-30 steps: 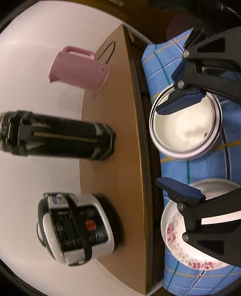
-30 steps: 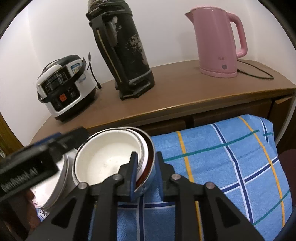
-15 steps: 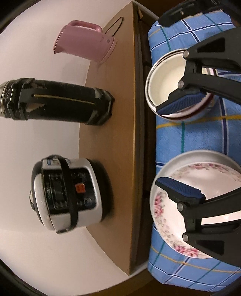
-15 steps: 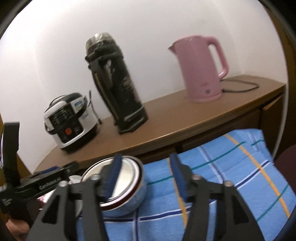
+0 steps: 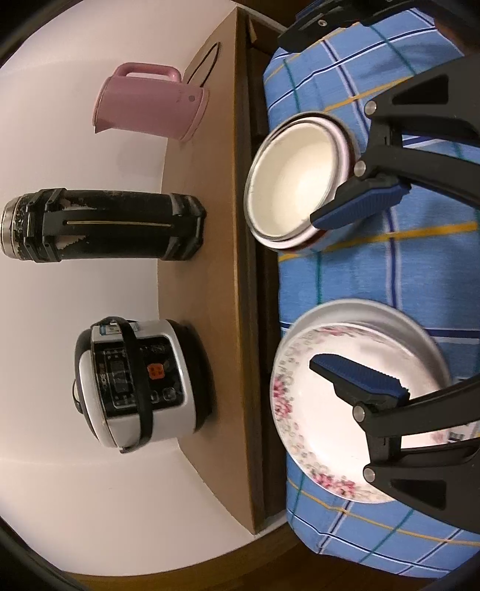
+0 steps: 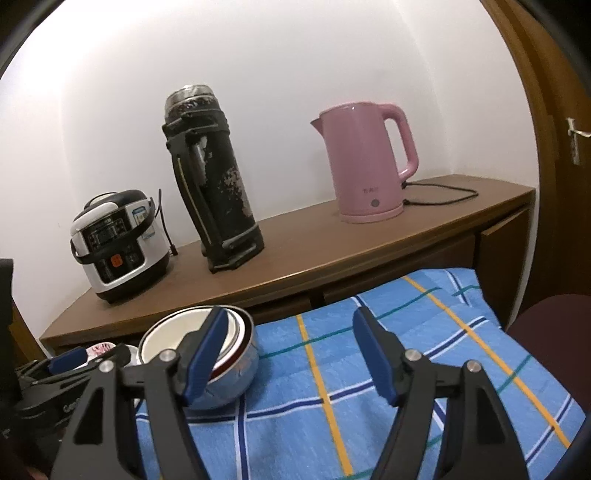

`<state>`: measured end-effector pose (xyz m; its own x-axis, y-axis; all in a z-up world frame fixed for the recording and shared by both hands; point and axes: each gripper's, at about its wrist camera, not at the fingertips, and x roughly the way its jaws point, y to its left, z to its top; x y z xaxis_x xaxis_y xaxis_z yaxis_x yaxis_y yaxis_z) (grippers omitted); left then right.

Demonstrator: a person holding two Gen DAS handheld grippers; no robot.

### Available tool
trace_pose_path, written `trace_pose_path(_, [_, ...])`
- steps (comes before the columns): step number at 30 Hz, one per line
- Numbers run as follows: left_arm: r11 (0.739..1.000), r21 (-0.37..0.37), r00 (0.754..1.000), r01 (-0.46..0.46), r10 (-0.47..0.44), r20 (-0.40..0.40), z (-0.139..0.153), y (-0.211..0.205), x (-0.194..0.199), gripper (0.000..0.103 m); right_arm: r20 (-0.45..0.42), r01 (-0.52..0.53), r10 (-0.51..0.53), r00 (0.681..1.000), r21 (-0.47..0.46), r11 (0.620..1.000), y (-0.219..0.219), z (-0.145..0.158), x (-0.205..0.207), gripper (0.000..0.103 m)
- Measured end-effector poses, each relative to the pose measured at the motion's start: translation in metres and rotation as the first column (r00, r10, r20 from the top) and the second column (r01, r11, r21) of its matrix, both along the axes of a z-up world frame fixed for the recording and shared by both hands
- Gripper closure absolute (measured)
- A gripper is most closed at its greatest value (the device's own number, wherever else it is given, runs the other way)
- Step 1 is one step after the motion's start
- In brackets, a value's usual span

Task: Organize plates and bowls
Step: 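Move the left gripper to the nested bowl stack's rim and close it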

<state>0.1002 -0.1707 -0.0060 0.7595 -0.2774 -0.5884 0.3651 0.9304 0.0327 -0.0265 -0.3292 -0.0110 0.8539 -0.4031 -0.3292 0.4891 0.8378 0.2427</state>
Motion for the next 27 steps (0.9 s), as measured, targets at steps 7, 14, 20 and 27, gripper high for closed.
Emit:
trace_pose_path(7, [1.000,0.010,0.999,0.006,-0.005,-0.032,-0.006,0.009,-0.017,0.031,-0.010,-0.023,0.023,1.000,0.038,0.999,0.009,-0.004,-0.018,0.029])
trace_pose_path(14, [0.999,0.031,0.999,0.009,-0.007,-0.049,-0.008,0.010,-0.025,0.031,-0.025,-0.027,0.028,0.999,0.016,1.000,0.020,-0.004,-0.034,0.019])
trace_pose_path(20, [0.998,0.057,0.999,-0.013,0.016,-0.048,-0.010,0.008,-0.023,0.031,-0.015,-0.030,0.030,0.999,-0.045,0.999,0.030,0.008,-0.044,0.003])
trace_pose_path(27, [0.998,0.068,0.999,-0.001,0.004,-0.047,-0.005,0.002,-0.022,0.031,-0.016,-0.082,0.080,0.997,-0.088,0.993,0.038,0.015,-0.039,0.003])
